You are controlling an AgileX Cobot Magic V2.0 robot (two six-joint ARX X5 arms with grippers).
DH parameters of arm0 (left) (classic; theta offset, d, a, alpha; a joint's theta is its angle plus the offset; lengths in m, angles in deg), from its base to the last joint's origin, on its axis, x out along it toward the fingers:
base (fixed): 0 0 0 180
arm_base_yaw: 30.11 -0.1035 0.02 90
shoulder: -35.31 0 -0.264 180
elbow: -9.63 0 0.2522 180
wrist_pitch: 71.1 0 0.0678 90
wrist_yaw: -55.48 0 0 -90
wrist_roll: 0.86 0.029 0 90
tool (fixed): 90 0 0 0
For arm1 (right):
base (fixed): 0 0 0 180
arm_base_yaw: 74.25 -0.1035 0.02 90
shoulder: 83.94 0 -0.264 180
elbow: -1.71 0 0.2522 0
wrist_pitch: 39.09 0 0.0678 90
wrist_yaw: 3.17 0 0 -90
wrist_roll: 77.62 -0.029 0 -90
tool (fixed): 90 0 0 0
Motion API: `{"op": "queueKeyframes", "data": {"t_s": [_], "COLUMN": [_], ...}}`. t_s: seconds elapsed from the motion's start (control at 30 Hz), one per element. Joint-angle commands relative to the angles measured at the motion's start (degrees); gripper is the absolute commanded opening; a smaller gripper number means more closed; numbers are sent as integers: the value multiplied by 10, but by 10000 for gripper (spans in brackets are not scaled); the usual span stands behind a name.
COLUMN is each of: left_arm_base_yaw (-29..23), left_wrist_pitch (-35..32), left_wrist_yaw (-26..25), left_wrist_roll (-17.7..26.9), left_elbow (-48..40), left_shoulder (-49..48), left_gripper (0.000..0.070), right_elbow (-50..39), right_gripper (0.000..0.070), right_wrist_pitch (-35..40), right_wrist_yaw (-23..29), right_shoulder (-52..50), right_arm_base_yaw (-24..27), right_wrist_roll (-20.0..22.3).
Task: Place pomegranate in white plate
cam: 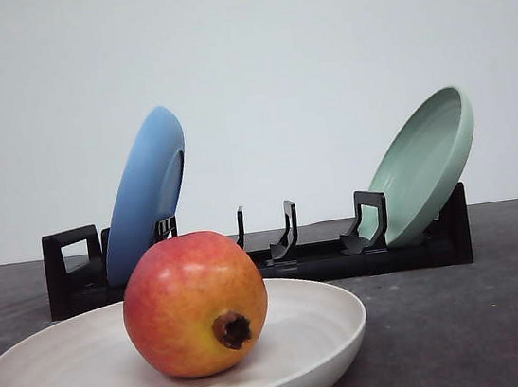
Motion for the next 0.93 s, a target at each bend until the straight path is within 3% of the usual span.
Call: {"op": "queueKeyframes", "data": {"t_s": [0.0,0.9], "left_arm_base_yaw": [0,0], "left_wrist_pitch": [2,2], "left_wrist_yaw": [0,0], "left_wrist_roll": [-2,-2], "left_elbow": [-6,-6], "left_shoulder": [-1,-1], "left_gripper": [0,0], "right_elbow": [-3,-3], "right_gripper": [0,0], "right_wrist_pitch": [5,5], "right_wrist_yaw": [2,2], "right_shoulder": [0,0], "right_arm_base_yaw": [1,1], "right_wrist_roll": [5,5]}}
